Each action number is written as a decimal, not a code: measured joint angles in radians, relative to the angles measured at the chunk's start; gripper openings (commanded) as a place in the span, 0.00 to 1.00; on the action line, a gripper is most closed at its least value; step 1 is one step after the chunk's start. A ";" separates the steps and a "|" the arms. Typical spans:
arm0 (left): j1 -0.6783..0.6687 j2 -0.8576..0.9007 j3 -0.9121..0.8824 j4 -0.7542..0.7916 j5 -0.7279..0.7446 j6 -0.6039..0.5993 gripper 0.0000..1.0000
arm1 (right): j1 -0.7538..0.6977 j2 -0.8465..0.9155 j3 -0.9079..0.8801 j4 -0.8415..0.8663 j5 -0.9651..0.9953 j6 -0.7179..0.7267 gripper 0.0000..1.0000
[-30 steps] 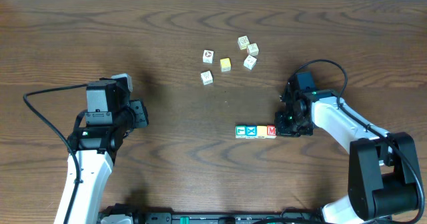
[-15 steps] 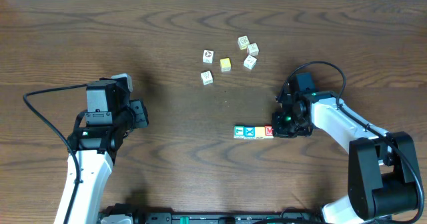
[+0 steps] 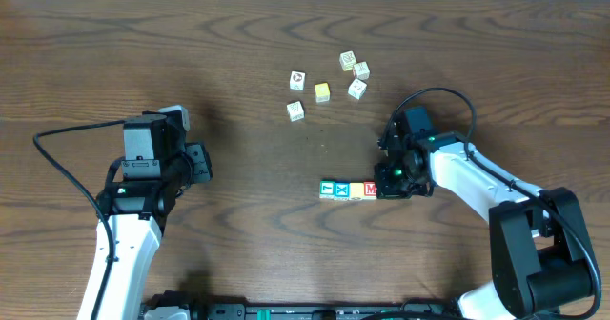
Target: Lift 4 blocks
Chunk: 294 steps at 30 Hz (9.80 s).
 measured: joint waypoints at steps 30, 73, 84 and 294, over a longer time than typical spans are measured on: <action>-0.016 0.152 -0.067 0.010 0.225 0.027 0.08 | 0.071 0.000 0.000 0.051 -0.008 0.079 0.01; -0.484 0.445 -0.070 0.309 0.290 -0.132 0.08 | 0.080 0.000 -0.001 0.057 0.050 0.083 0.01; -0.484 0.445 -0.070 0.309 0.283 -0.151 0.08 | 0.080 -0.010 -0.001 0.013 0.061 0.083 0.01; -0.530 0.511 -0.076 0.414 0.260 -0.338 0.07 | 0.177 -0.030 -0.015 0.101 0.130 0.140 0.01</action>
